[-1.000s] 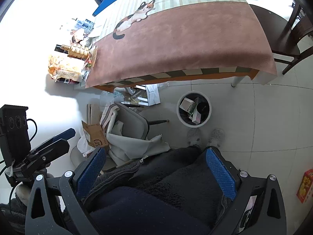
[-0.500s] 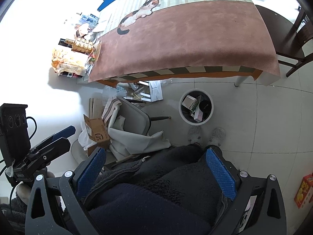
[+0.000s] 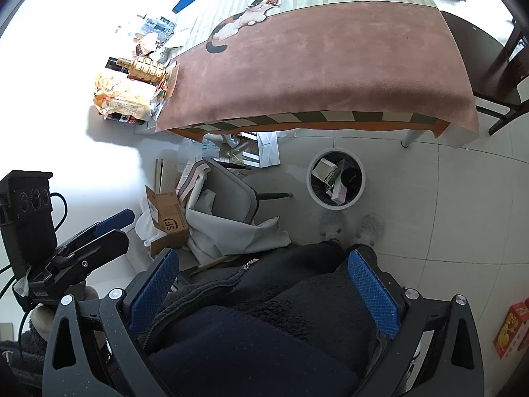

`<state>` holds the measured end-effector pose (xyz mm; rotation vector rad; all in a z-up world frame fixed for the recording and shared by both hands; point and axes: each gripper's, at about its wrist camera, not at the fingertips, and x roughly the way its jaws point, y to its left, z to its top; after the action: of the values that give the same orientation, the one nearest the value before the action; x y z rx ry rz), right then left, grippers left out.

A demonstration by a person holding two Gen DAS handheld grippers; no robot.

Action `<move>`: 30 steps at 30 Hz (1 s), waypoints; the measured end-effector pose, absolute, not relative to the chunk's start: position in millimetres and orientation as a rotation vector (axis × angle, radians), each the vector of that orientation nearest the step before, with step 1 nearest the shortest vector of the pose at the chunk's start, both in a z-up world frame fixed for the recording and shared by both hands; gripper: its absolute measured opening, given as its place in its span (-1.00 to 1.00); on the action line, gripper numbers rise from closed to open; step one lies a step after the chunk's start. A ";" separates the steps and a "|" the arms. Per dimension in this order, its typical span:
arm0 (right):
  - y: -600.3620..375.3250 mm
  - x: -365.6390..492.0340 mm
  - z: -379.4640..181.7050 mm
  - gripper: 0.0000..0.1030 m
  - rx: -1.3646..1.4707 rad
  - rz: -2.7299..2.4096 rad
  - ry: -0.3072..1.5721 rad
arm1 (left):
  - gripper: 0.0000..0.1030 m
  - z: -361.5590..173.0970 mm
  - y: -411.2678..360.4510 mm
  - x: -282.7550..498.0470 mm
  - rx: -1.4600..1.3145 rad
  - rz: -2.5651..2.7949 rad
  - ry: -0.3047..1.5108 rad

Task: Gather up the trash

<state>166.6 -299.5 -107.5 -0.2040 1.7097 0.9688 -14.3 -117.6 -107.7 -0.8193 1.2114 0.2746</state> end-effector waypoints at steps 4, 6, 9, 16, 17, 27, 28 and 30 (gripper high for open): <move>-300.2 167.4 -104.7 1.00 -0.199 0.968 1.705 | 1.00 -106.2 -117.3 -14.3 -0.816 0.285 1.207; -300.6 167.6 -103.2 1.00 -0.195 0.966 1.701 | 1.00 -105.7 -117.3 -14.2 -0.813 0.285 1.205; -301.7 167.5 -102.4 1.00 -0.187 0.967 1.702 | 1.00 -105.8 -117.7 -13.5 -0.812 0.285 1.204; -301.9 161.6 -101.8 1.00 -0.168 0.967 1.712 | 1.00 -104.9 -118.8 -11.1 -0.803 0.279 1.207; -302.2 162.0 -101.9 1.00 -0.167 0.966 1.713 | 1.00 -105.0 -118.9 -11.1 -0.803 0.278 1.208; -304.5 157.3 -101.2 1.00 -0.159 0.953 1.706 | 1.00 -104.7 -121.2 -6.0 -0.795 0.260 1.213; -305.1 156.6 -101.3 1.00 -0.158 0.952 1.706 | 1.00 -104.2 -121.6 -6.1 -0.795 0.258 1.213; -305.2 155.5 -101.0 1.00 -0.154 0.947 1.706 | 1.00 -104.1 -122.1 -5.4 -0.793 0.255 1.214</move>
<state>155.5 -305.2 -101.0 -0.1539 1.7062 0.9472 -5.4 -122.1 -104.1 -0.7933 1.2145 0.2550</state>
